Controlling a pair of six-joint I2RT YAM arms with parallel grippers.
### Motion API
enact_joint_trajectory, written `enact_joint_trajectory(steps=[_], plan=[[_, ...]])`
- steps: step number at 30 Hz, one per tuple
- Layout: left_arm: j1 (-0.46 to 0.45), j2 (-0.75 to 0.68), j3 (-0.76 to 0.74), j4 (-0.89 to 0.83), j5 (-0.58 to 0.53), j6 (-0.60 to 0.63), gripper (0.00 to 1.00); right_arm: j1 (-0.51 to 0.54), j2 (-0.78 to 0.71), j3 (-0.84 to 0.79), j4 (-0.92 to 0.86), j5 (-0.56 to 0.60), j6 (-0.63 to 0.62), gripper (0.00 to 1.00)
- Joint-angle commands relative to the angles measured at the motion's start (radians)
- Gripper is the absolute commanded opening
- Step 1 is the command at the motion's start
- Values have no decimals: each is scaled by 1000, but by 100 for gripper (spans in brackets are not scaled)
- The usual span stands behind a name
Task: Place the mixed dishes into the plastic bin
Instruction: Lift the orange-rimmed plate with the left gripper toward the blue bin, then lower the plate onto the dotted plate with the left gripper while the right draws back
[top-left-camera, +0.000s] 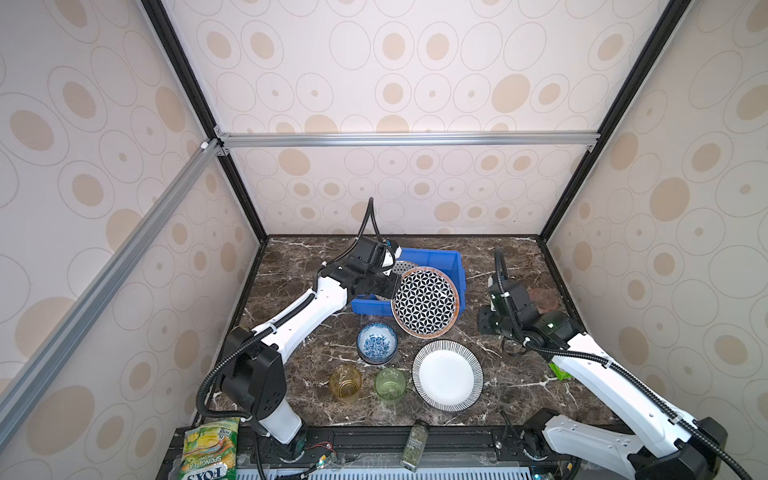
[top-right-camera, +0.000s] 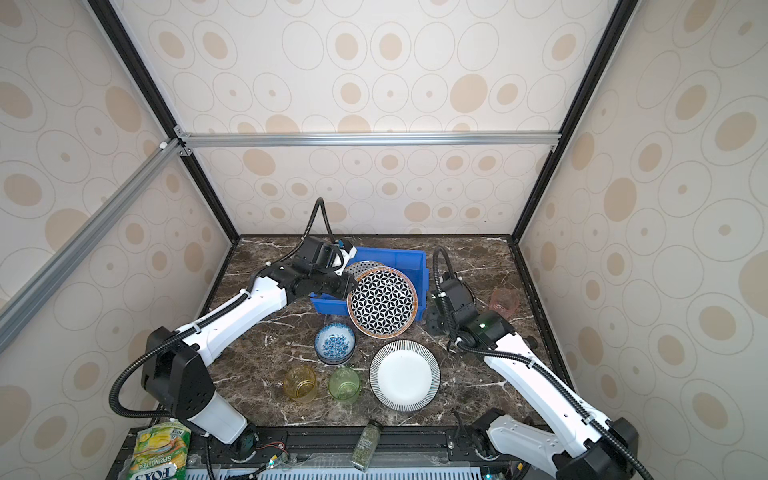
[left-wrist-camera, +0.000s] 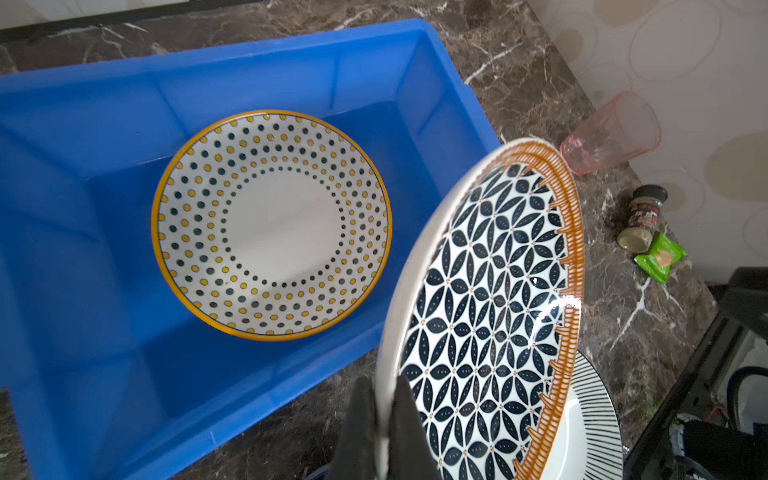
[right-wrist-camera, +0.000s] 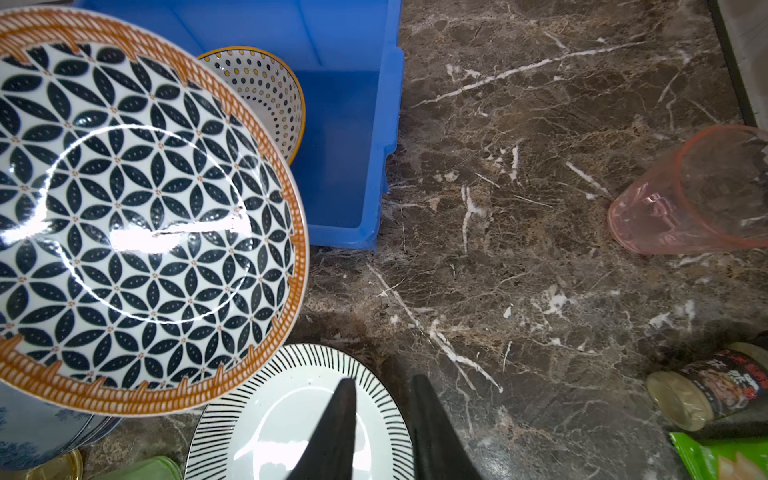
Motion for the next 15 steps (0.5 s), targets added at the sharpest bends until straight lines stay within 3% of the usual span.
enact_joint_trajectory(steps=[1, 15], plan=[[33, -13, 83, 153, 47, -45, 0, 3, 22, 34, 5, -7, -12, 27], [188, 100, 160, 242, 135, -91, 0, -12, 139, 109, 35, -29, -36, 26]])
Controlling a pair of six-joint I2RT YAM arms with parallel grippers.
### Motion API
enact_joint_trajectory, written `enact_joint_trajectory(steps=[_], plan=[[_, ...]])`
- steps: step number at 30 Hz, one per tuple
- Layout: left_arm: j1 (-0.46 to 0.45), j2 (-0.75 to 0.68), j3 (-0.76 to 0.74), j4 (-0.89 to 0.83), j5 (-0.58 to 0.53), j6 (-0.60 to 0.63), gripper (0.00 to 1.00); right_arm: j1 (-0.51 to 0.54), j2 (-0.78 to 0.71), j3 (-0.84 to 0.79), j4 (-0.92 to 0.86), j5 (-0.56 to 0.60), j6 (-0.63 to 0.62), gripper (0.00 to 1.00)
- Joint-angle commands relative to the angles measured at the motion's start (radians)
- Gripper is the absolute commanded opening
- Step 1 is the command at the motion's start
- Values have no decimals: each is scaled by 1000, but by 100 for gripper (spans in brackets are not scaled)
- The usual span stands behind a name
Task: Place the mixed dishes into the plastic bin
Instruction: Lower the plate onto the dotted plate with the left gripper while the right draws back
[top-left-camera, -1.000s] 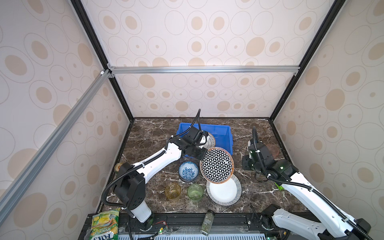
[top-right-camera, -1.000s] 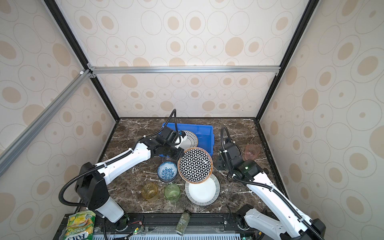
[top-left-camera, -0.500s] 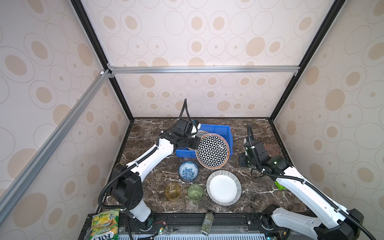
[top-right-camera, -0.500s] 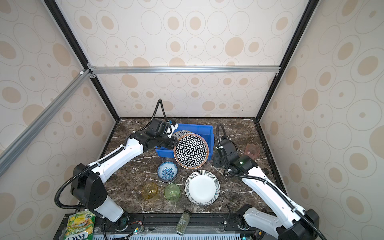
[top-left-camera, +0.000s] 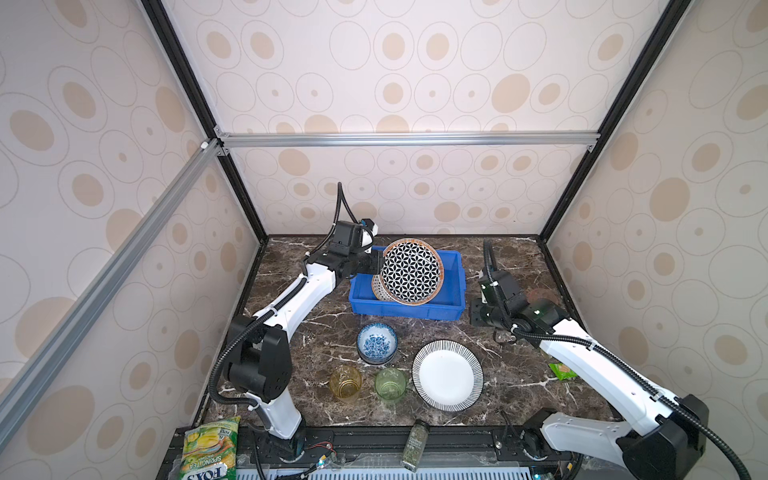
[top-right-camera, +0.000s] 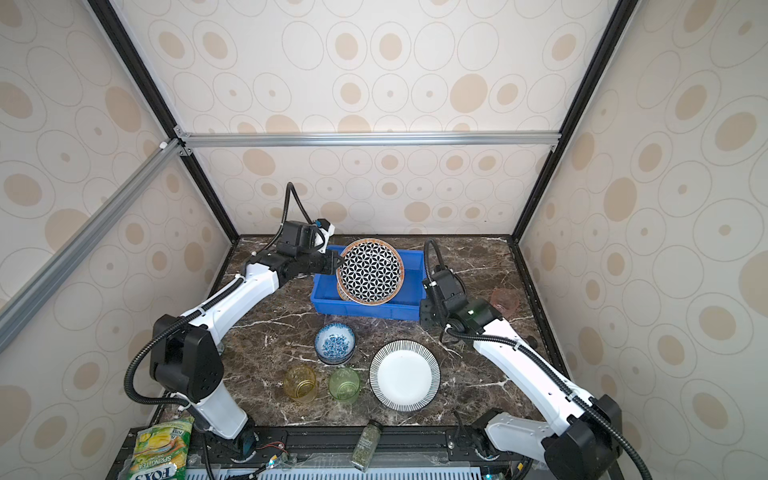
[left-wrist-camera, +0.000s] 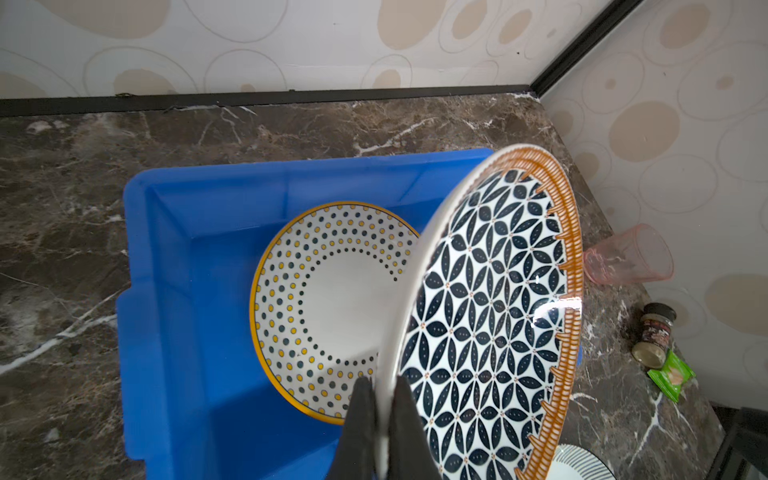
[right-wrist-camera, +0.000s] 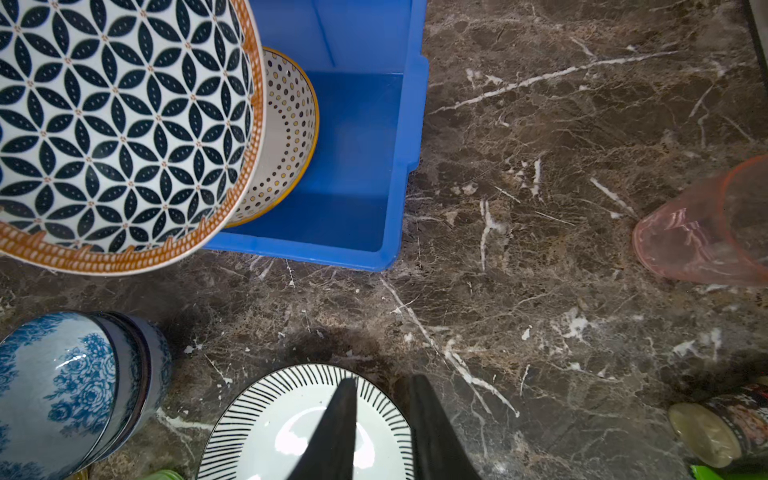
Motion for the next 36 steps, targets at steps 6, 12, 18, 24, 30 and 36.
enact_joint_trajectory(steps=[6, 12, 18, 24, 30, 36], plan=[[43, 59, 91, 135, 69, -42, 0, -8, 64, 76, 17, -16, -21, 26], [50, 136, 122, 139, 19, -28, 0, -13, 101, 89, 20, -26, -21, 26], [58, 201, 168, 126, 27, -38, 0, -17, 130, 95, 25, -42, -19, 26], [67, 224, 168, 136, 28, -50, 0, -20, 138, 96, 31, -51, -21, 26], [75, 258, 180, 124, 32, -60, 0, -25, 143, 96, 34, -63, -24, 26], [77, 292, 183, 118, 31, -60, 0, -28, 144, 95, 32, -66, -24, 26]])
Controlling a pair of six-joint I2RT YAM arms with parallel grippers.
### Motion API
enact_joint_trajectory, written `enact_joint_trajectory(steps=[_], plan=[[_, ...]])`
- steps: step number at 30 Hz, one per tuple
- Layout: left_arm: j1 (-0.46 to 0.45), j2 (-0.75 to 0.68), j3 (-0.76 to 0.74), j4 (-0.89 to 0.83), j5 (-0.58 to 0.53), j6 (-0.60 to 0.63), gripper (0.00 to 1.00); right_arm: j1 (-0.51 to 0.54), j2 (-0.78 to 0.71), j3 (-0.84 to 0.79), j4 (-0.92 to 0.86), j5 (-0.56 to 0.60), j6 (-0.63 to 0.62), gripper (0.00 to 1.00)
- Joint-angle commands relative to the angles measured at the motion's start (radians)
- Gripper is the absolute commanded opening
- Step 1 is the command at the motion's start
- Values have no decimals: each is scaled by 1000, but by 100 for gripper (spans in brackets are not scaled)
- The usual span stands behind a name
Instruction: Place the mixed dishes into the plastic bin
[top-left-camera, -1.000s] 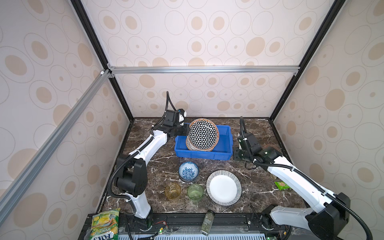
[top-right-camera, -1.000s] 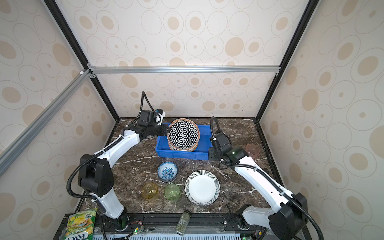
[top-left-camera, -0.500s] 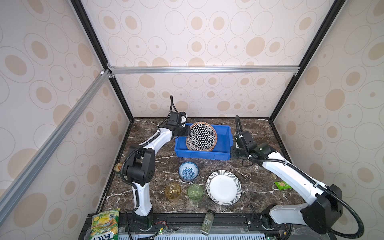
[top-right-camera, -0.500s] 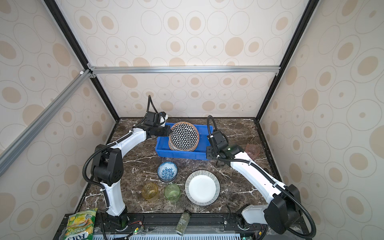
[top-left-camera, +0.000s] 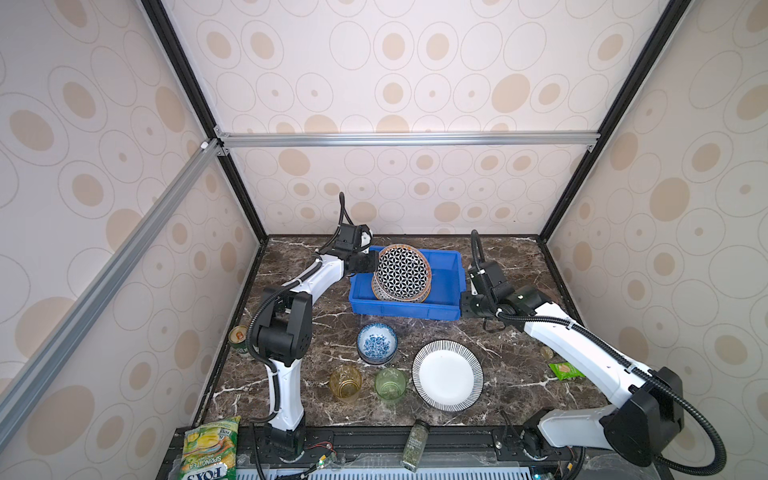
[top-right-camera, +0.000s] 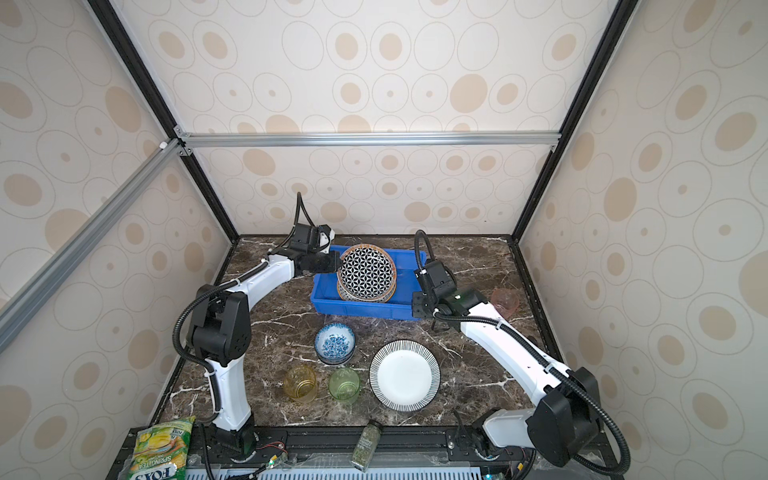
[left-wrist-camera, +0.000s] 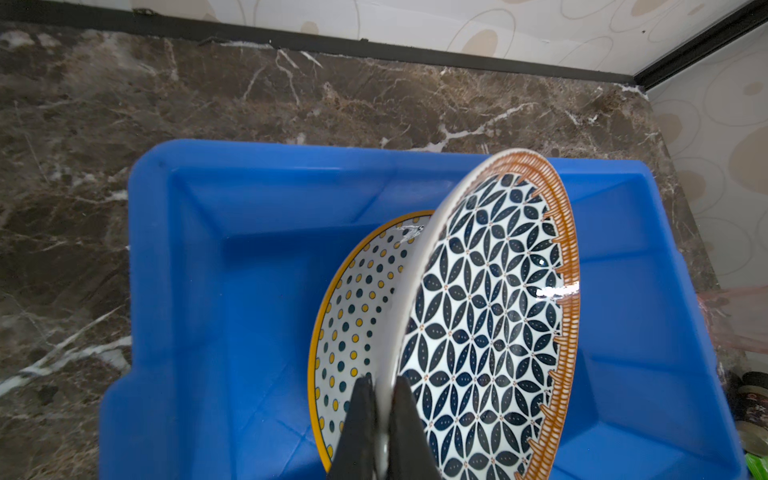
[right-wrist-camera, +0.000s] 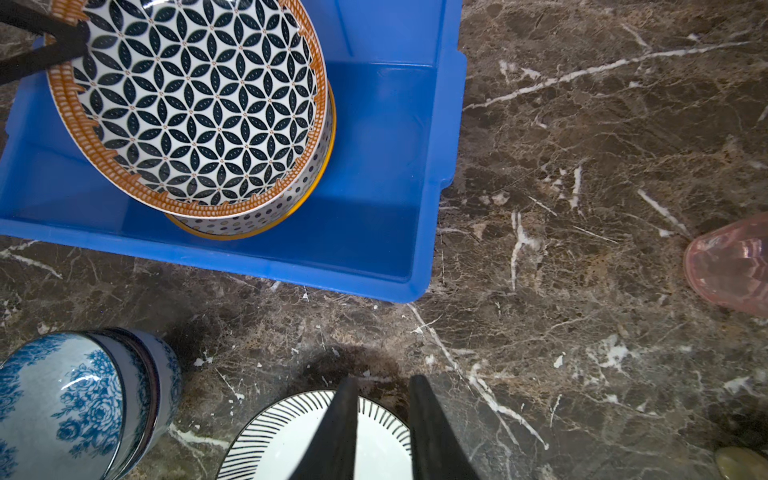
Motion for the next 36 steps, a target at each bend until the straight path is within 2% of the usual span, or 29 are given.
enact_joint_trajectory(steps=[1, 17, 36], plan=[[9, -3, 68, 63, 48, -29, 0, -6, 10, 26, -2, -3, -12, 26], [9, 8, 20, 67, 51, -34, 0, -10, 7, 20, -3, -8, -8, 26], [9, 52, -8, -31, -46, -3, 0, -10, 9, 28, -18, -17, -3, 26]])
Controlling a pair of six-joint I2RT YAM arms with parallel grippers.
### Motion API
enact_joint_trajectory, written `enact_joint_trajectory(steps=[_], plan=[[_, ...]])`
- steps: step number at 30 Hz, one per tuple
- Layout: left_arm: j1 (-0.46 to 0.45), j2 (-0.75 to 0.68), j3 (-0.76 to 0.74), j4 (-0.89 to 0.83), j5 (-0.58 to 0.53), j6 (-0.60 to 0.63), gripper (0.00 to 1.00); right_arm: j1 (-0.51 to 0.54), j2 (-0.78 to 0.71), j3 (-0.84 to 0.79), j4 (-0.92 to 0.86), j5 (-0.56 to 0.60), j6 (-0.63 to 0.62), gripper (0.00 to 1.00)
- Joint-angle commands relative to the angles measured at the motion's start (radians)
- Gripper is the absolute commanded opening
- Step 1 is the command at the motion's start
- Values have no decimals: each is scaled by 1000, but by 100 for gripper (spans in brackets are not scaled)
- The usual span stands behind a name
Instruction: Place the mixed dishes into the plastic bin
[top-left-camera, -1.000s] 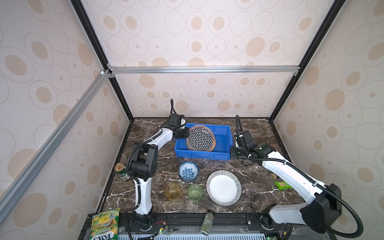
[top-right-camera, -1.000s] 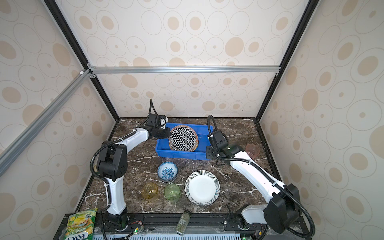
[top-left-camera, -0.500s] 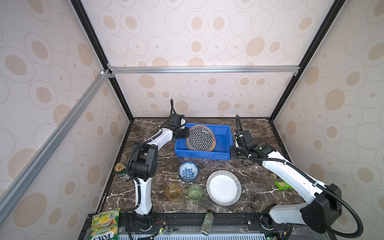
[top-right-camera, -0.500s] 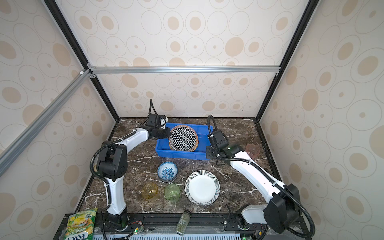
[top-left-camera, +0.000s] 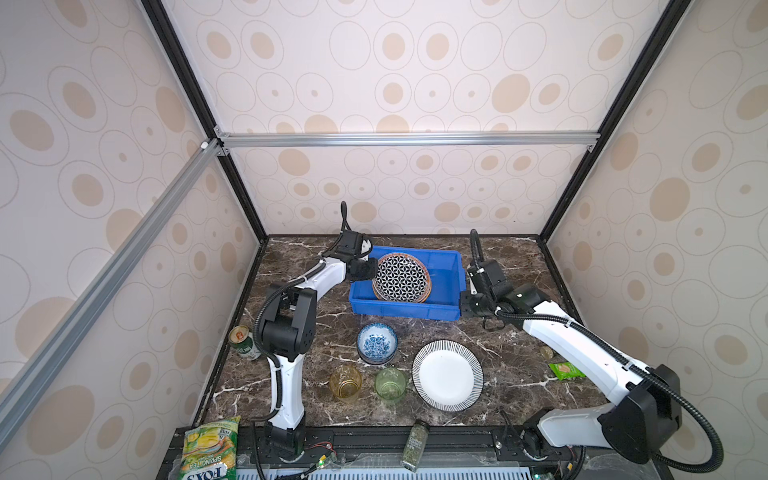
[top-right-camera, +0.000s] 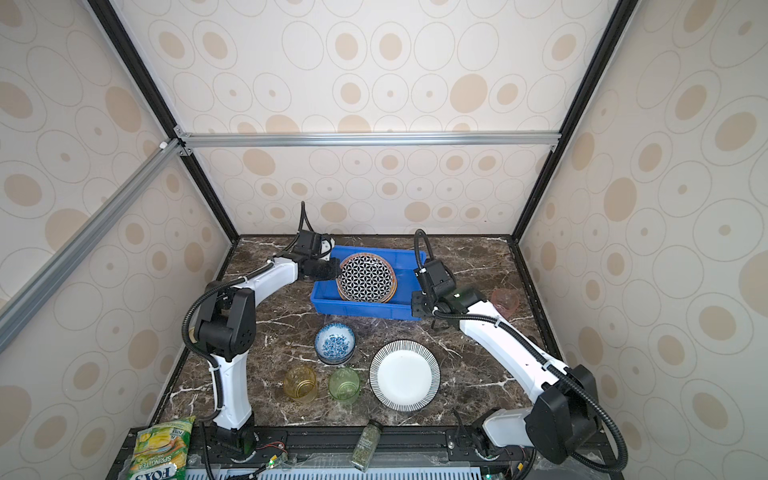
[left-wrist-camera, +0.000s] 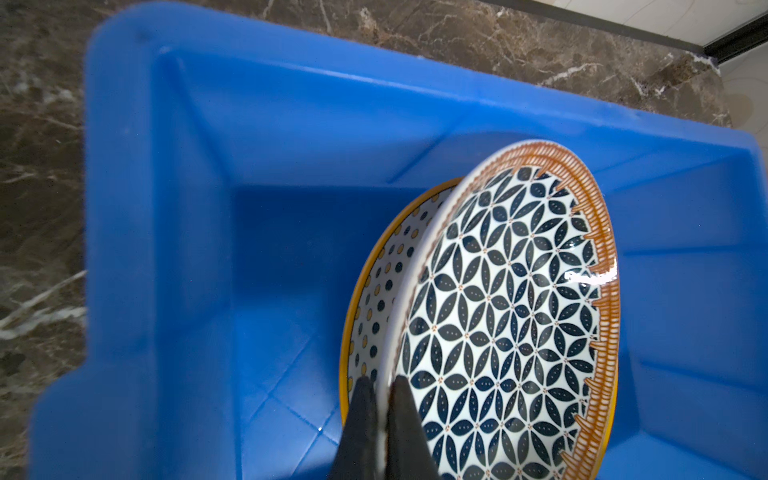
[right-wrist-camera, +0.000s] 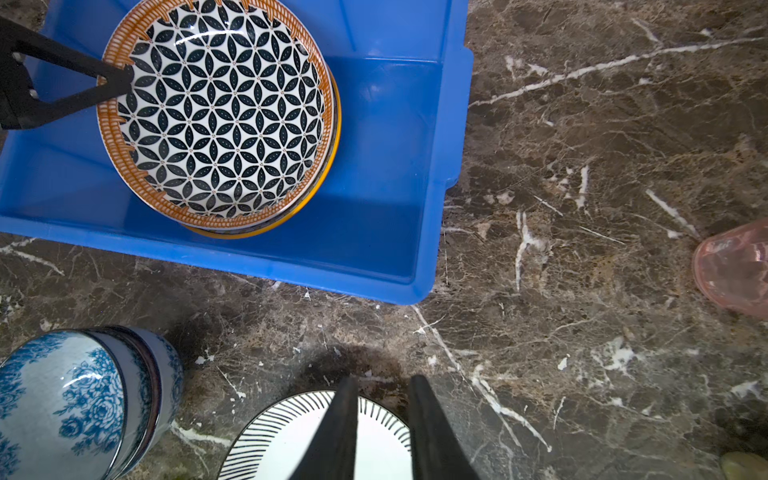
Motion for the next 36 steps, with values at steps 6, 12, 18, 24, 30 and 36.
enact_joint_trajectory(steps=[6, 12, 18, 24, 30, 36], plan=[[6, 10, -3, -20, -39, 17, 0, -4, -10, 5, -11, -14, 11, 26], [6, 28, 8, -51, -84, 0, 0, -4, -24, -3, -18, -14, 10, 26], [6, 39, 4, -56, -89, -18, 0, -4, -32, -19, -3, -11, 4, 27], [6, 45, -2, -67, -80, -16, 0, -4, -32, -22, 2, -19, -6, 27], [6, 60, -5, -69, -69, -21, 0, -4, -36, -21, -2, -35, -15, 27], [6, 80, -2, -60, -63, -34, 0, -4, -44, -29, -3, -35, -12, 27]])
